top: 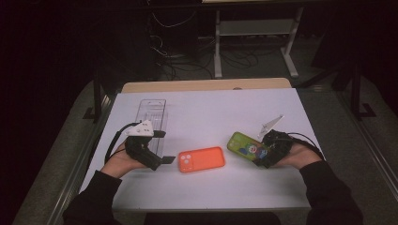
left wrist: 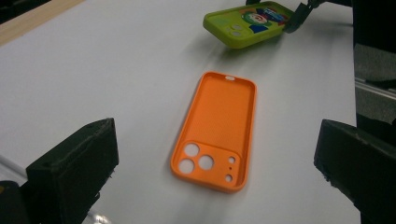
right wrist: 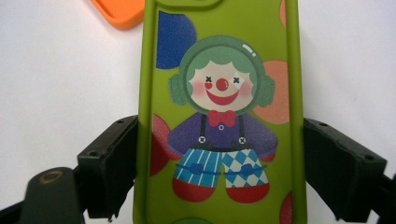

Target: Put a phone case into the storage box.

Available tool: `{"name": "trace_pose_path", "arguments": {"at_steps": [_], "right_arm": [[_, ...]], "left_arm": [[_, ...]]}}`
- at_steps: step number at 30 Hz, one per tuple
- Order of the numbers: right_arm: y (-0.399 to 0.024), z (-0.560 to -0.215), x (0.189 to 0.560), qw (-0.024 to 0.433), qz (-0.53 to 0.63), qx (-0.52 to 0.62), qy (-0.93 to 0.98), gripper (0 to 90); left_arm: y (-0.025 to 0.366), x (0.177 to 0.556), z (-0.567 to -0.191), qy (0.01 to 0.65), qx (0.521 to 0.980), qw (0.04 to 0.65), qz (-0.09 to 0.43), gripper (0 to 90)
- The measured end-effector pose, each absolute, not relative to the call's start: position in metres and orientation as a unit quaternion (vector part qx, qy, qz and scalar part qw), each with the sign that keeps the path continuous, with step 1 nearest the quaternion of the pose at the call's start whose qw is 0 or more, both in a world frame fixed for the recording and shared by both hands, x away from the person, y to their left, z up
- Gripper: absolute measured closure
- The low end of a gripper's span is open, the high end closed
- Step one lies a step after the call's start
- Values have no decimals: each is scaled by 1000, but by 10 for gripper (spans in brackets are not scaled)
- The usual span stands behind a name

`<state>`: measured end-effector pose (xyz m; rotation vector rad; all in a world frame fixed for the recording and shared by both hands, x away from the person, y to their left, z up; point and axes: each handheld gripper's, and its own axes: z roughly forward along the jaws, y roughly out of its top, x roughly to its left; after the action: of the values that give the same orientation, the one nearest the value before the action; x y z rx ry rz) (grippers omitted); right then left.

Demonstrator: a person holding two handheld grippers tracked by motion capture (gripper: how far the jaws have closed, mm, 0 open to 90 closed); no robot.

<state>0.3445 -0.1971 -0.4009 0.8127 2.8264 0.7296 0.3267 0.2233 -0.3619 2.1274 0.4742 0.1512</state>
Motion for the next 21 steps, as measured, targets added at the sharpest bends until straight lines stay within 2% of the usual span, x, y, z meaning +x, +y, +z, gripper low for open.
{"name": "trace_pose_path", "arguments": {"at_steps": [21], "right_arm": [[-183, -372, 378, 40, 255, 217, 941, 153]], "left_arm": [[158, 372, -334, 144, 866, 477, 48, 0]]}}
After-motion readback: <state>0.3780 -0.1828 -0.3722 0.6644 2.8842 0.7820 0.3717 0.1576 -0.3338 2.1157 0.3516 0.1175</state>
